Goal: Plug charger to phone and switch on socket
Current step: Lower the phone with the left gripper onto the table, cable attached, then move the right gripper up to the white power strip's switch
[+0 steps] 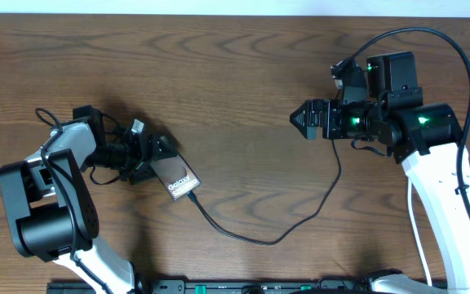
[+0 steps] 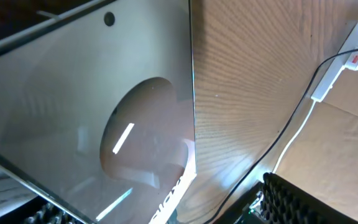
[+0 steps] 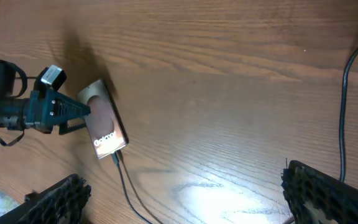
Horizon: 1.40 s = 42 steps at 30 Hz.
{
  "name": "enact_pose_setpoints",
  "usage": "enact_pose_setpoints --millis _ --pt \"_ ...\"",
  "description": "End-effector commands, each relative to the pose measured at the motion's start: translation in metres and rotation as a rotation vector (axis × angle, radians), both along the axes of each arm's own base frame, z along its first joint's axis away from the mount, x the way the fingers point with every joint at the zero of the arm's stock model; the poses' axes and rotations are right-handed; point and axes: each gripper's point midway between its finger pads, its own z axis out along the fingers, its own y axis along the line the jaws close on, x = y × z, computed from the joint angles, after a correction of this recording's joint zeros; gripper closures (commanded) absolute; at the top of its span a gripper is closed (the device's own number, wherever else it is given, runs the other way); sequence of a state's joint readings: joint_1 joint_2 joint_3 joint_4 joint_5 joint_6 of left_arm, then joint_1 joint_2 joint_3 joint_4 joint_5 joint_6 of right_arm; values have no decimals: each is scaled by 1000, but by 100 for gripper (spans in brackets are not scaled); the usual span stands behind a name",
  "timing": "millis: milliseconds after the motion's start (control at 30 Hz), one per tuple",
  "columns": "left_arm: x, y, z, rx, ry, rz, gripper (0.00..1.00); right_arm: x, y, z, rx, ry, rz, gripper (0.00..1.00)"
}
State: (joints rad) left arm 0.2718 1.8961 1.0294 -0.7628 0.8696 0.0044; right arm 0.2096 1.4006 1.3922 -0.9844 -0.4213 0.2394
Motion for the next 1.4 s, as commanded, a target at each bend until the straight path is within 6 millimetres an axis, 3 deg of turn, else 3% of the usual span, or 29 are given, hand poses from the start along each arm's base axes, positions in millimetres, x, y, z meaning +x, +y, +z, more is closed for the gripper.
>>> enact_pose_setpoints --millis 0,500,700,800,900,1033,1200,1367 --pt "-20 10 -23 99 93 -30 12 -1 0 5 -10 -22 14 1" --pt "-44 4 -17 71 210 -39 9 -1 0 4 -11 -19 14 1" --pt "-51 16 -19 161 229 -60 9 -3 -6 0 -46 -10 7 1" --pt "-49 24 -11 219 205 -66 10 -3 -11 -3 -76 -5 -9 1" --pt "-39 28 12 253 117 -51 10 -2 -13 -4 -87 -8 -16 1" --pt "-24 32 60 308 -58 0 9 0 -19 -6 -116 -12 -35 1" --pt "-16 34 137 390 -364 52 9 3 -32 -10 -182 -13 -81 1" --pt "-27 31 218 479 -715 103 4 11 -64 -14 -304 -18 -228 1"
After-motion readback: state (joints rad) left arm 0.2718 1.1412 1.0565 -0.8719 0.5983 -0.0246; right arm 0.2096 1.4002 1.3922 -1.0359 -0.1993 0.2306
